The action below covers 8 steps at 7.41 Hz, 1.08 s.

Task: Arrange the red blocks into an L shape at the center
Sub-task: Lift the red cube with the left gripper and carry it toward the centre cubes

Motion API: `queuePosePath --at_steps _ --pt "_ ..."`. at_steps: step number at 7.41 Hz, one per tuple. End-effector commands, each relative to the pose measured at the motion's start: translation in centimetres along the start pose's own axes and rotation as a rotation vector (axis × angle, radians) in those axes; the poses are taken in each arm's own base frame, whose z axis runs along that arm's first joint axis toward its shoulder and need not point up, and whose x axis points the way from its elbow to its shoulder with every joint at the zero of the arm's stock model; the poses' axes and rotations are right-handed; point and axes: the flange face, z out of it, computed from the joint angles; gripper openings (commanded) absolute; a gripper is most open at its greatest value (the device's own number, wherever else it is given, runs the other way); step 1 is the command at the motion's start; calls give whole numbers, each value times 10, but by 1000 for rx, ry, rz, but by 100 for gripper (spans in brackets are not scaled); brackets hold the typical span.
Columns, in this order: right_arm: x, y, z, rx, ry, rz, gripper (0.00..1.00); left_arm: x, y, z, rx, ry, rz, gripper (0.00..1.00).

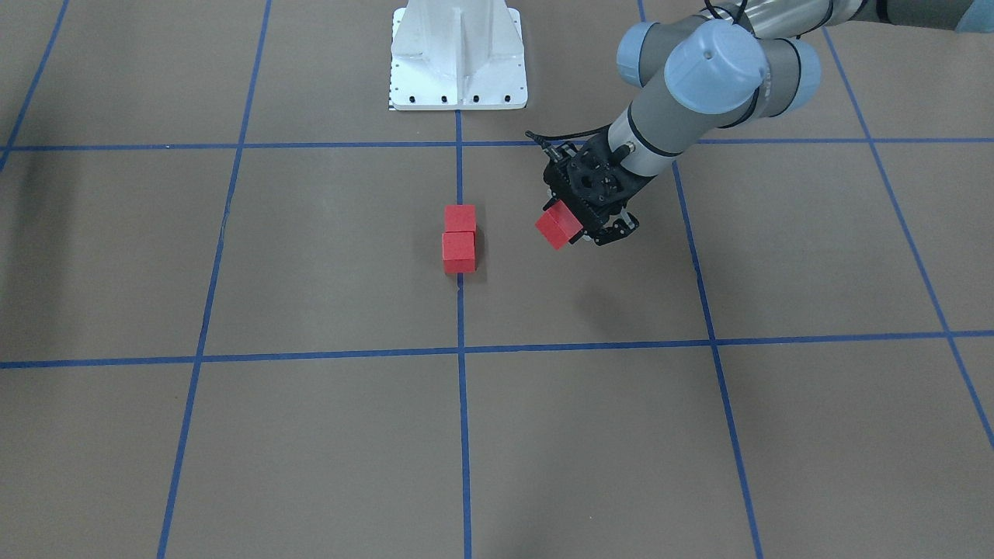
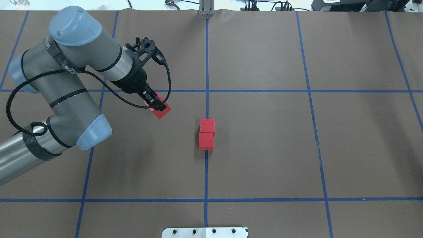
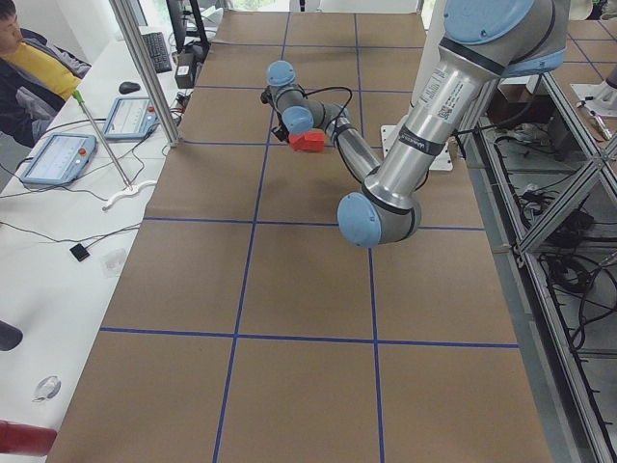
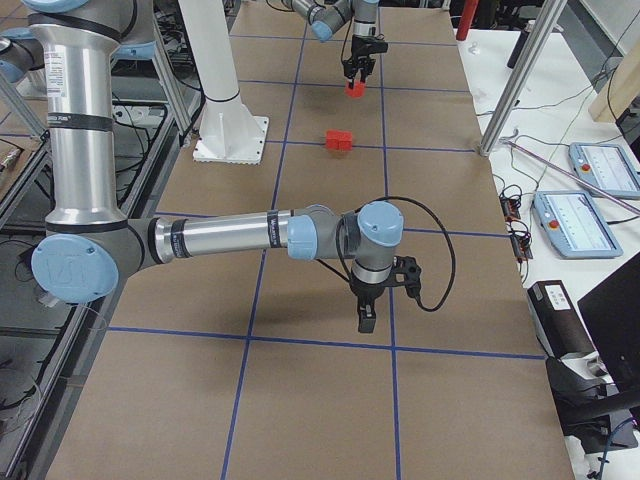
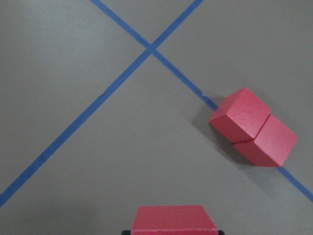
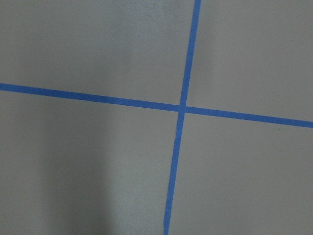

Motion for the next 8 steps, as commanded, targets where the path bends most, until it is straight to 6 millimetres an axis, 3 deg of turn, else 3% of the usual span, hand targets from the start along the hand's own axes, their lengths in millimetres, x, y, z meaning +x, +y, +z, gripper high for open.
queuePosePath --at_steps 1,2,3,5,6,8 --pt "33 23 -7 15 -33 82 99 -22 -1 34 -61 -85 279 0" --pt "36 25 -3 7 -32 93 99 -36 -7 51 -100 -82 372 0" --pt "35 24 -4 10 -32 91 99 -36 -8 55 -104 -75 382 0" --pt "35 24 -3 7 -34 93 99 -4 -10 89 -133 -28 400 0" --pt "35 24 -3 7 -34 92 99 8 -23 102 -140 -15 414 0" --pt "35 24 -3 7 -34 88 99 36 -48 106 -113 -4 463 0"
